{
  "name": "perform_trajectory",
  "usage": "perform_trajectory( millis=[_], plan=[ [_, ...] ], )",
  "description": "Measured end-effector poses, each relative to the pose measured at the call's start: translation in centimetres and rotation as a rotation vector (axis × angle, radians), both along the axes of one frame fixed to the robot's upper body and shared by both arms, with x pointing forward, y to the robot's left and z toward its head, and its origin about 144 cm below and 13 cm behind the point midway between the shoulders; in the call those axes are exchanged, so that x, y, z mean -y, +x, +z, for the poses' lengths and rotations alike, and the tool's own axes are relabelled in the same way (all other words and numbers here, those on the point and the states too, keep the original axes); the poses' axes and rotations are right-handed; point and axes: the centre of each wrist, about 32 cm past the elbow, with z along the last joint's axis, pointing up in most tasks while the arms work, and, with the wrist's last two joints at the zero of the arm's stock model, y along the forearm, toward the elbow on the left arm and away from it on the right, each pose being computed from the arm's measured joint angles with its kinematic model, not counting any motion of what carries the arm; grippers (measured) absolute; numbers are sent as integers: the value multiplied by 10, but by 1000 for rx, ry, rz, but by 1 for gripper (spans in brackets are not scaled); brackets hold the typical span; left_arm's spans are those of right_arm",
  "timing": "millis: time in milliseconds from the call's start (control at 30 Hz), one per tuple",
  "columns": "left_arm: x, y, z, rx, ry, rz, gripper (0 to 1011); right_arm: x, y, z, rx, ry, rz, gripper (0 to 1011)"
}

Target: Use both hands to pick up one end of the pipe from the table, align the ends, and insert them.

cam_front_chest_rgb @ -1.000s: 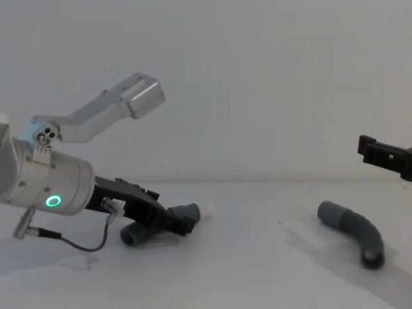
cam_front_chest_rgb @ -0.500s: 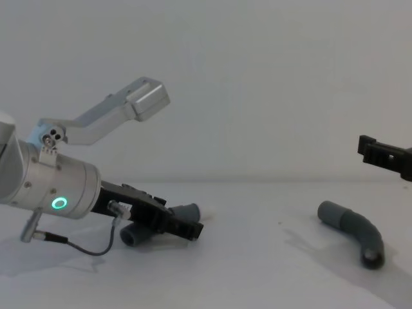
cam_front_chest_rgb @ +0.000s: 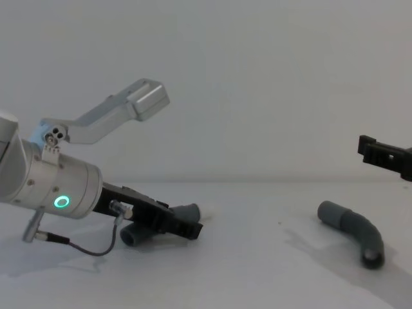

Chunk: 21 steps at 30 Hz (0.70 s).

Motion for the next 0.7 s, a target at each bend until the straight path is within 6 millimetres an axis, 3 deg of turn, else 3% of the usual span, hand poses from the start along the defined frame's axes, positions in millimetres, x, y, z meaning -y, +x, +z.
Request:
perform_trajectory(
  millis=[233, 367, 433, 633, 700],
  plan=[
    [0, 0, 0, -8, -3, 4, 753, 0, 0, 0, 0, 0, 0, 1004],
    [0, 1, 0, -11, -4, 6, 581, 0, 0, 0, 0, 0, 0, 1004],
    [0, 1, 0, -11, -4, 6, 559, 0, 0, 0, 0, 0, 0, 1004],
    [0, 1, 1, -13, -5, 8, 354, 0, 0, 0, 0, 0, 1, 1004],
    [0, 1, 1, -14, -5, 8, 348, 0, 0, 0, 0, -1, 4, 1004]
  ],
)
